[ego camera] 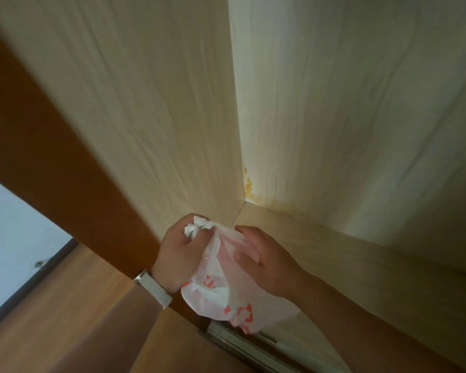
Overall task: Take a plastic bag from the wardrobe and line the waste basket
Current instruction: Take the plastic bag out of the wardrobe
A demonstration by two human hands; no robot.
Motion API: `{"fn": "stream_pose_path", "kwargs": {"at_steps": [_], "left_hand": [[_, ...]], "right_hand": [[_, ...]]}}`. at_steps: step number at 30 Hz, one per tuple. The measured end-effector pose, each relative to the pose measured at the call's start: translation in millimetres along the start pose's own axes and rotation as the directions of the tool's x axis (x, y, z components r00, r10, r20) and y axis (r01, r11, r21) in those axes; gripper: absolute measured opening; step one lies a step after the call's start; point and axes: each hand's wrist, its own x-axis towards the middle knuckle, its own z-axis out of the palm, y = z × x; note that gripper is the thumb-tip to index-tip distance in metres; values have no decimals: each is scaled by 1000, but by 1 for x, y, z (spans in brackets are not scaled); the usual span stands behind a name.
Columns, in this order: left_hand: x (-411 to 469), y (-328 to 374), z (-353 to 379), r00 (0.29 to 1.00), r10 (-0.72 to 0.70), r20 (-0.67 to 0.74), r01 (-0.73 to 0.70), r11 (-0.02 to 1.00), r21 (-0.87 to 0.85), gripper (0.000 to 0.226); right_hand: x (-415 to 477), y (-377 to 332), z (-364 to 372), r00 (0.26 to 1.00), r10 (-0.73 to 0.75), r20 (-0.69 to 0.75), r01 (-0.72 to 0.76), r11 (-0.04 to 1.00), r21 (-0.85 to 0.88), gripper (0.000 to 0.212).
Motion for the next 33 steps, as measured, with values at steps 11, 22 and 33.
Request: {"fn": "stream_pose_path", "kwargs": {"at_steps": [11, 22, 33], "left_hand": [[-23, 31, 2, 974, 14, -227, 0, 998, 60, 18], [-79, 29, -32, 950, -61, -305, 56, 998, -26, 36], [-144, 0, -100, 759, -152, -633, 182, 983, -18, 34]], "right_hand": [[-16, -21, -3, 990, -133, 48, 128, 987, 102, 50], [-16, -43, 39, 954, -250, 164, 219, 958, 187, 46], [-16, -99, 100, 819, -428, 383, 403, 903, 148, 40]]}}
